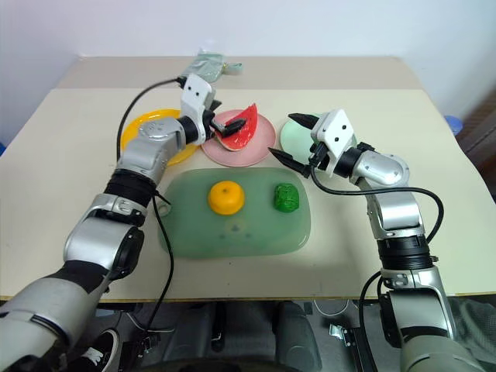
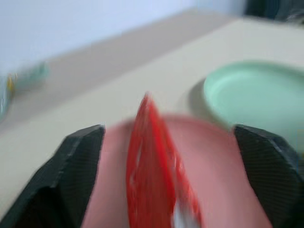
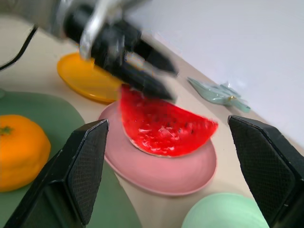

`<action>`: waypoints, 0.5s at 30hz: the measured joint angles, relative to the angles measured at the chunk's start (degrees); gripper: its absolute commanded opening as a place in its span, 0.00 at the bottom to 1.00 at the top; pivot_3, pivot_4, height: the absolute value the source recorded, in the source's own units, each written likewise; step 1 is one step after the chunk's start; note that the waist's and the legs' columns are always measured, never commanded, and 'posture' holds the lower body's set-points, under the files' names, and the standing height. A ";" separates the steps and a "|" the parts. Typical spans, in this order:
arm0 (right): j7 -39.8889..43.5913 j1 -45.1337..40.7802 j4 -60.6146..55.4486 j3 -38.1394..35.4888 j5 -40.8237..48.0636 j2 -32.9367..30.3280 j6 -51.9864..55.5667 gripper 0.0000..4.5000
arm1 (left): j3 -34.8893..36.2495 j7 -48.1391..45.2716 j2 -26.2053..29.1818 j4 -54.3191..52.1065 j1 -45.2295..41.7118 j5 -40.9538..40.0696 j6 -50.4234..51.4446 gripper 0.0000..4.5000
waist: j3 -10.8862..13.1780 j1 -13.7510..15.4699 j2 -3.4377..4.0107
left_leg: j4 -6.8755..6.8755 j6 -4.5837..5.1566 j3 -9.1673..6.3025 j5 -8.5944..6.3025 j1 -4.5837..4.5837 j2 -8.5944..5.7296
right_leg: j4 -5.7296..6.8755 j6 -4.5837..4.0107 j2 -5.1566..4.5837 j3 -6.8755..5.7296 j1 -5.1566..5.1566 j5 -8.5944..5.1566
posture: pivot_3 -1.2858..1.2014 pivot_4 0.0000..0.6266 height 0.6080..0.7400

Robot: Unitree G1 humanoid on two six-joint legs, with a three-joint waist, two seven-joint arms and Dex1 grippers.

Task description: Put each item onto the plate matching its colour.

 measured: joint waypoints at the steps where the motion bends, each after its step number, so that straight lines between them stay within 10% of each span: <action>1: 0.15 0.09 -0.06 0.00 0.22 -0.01 -0.01 0.92 | 1.02 -2.14 1.60 -5.50 1.39 -1.81 1.14 0.99 | 0.00 -0.24 0.01 | -0.03 0.00 0.01 0.00 0.02 0.01 | 0.01 0.00 0.00 0.00 0.00 0.00 | 0.52 0.24 1.00; 9: 10.50 2.44 -2.34 -1.37 9.66 -4.97 9.03 0.92 | 4.50 -23.97 16.29 -28.45 18.08 -18.86 18.23 0.99 | -0.01 -0.47 0.09 | 0.04 0.00 -0.03 0.00 0.05 0.03 | 0.07 -0.01 -0.01 0.02 0.06 -0.01 | 0.52 0.24 1.00; 15: 12.71 3.23 -4.26 -1.43 11.07 -5.53 10.73 0.92 | 0.34 -29.17 18.51 -32.24 24.43 -15.70 13.68 0.99 | -0.01 -0.34 0.09 | 0.06 0.00 -0.02 0.00 0.08 0.02 | 0.05 -0.02 0.00 0.02 0.08 -0.01 | 0.52 0.24 1.00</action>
